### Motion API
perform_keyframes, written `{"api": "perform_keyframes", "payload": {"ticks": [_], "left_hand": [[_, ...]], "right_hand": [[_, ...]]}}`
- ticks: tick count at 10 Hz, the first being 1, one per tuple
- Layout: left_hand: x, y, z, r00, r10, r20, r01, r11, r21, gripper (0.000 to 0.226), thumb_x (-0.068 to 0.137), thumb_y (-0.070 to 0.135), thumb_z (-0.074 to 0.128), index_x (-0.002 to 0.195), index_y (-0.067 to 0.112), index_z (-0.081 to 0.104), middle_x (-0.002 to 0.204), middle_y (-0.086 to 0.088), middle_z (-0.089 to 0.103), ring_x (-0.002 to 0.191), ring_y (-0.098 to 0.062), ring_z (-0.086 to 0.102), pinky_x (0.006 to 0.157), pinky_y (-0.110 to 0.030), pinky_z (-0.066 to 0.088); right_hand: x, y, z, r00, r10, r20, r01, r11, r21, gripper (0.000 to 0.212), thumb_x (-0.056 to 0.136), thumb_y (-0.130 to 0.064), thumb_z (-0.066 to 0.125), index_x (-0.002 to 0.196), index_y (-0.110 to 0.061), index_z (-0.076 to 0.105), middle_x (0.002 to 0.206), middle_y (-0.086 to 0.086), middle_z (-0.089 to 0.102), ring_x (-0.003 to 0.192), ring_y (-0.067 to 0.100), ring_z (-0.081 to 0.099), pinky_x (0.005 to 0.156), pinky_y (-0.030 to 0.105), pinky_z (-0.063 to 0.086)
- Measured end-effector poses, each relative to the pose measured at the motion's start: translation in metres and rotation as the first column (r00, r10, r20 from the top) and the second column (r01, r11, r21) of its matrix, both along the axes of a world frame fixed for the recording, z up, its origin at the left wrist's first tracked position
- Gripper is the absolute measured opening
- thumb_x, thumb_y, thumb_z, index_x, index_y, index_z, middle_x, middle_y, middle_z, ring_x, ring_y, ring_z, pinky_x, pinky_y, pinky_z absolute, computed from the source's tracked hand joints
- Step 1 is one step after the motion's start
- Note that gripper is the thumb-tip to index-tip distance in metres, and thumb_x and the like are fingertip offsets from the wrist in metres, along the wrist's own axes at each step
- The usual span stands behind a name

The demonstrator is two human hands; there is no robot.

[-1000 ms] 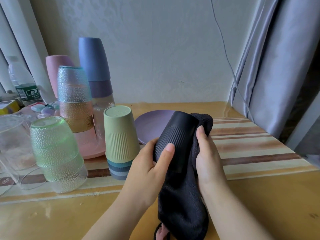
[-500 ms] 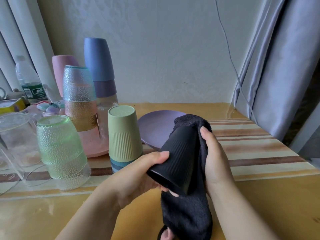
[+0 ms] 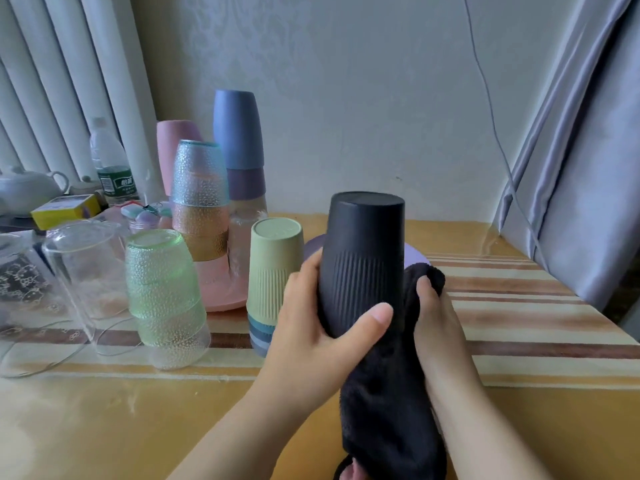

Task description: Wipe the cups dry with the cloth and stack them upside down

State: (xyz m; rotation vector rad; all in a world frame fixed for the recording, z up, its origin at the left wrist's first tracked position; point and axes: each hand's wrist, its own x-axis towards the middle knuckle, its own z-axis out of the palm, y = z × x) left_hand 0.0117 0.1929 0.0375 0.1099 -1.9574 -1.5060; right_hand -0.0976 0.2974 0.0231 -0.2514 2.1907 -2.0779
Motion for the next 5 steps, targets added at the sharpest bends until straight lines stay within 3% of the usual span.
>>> {"api": "perform_keyframes", "payload": {"ticks": [1, 2, 3, 4, 5], "left_hand": [[0.002, -0.005, 0.016, 0.937, 0.304, -0.171, -0.318, 0.946, -0.057, 0.065, 0.06, 0.055, 0.065, 0.118, 0.032, 0.047, 0.111, -0.002, 0.057, 0.109, -0.023, 0.055, 0.092, -0.044, 0.048], [0.001, -0.017, 0.039, 0.839, 0.479, -0.259, -0.499, 0.866, -0.015, 0.069, 0.06, 0.054, 0.065, 0.116, 0.018, 0.048, 0.11, -0.002, 0.055, 0.109, -0.025, 0.054, 0.09, -0.043, 0.048], [0.004, -0.037, 0.062, 0.797, 0.561, -0.223, -0.59, 0.803, -0.088, 0.07, 0.061, 0.055, 0.068, 0.118, 0.018, 0.05, 0.105, 0.012, 0.044, 0.109, -0.018, 0.051, 0.092, -0.028, 0.044], [0.004, -0.064, 0.07, 0.82, 0.566, -0.089, -0.571, 0.794, -0.209, 0.069, 0.059, 0.056, 0.07, 0.116, 0.02, 0.055, 0.111, 0.007, 0.049, 0.106, -0.018, 0.056, 0.093, -0.03, 0.047], [0.003, -0.08, 0.063, 0.875, 0.48, 0.068, -0.445, 0.852, -0.277, 0.072, 0.05, 0.066, 0.068, 0.108, 0.024, 0.061, 0.107, 0.003, 0.065, 0.103, -0.018, 0.061, 0.09, -0.039, 0.052]], "right_hand": [[0.005, -0.005, 0.0, 0.997, 0.078, 0.012, -0.079, 0.997, 0.02, 0.017, 0.092, -0.03, 0.039, 0.104, -0.029, 0.052, 0.101, 0.0, 0.061, 0.091, 0.017, 0.058, 0.073, 0.034, 0.045], [0.011, -0.005, -0.001, 0.986, 0.164, -0.035, -0.162, 0.985, 0.051, 0.014, 0.093, -0.026, 0.043, 0.106, -0.029, 0.04, 0.095, -0.008, 0.056, 0.087, 0.011, 0.054, 0.077, 0.036, 0.044], [0.012, -0.003, -0.005, 0.967, 0.19, -0.171, -0.164, 0.974, 0.16, 0.022, 0.091, -0.028, 0.052, 0.108, -0.03, 0.039, 0.099, -0.011, 0.053, 0.09, 0.008, 0.052, 0.069, 0.027, 0.04], [0.004, -0.005, -0.014, 0.926, 0.201, -0.32, -0.131, 0.965, 0.228, 0.011, 0.087, -0.03, 0.057, 0.096, -0.023, 0.055, 0.098, -0.001, 0.058, 0.093, 0.016, 0.056, 0.067, 0.024, 0.04], [-0.002, -0.006, -0.022, 0.931, 0.209, -0.301, -0.131, 0.957, 0.259, 0.014, 0.087, -0.035, 0.057, 0.092, -0.023, 0.06, 0.092, 0.0, 0.061, 0.087, 0.017, 0.059, 0.068, 0.025, 0.04]]}}
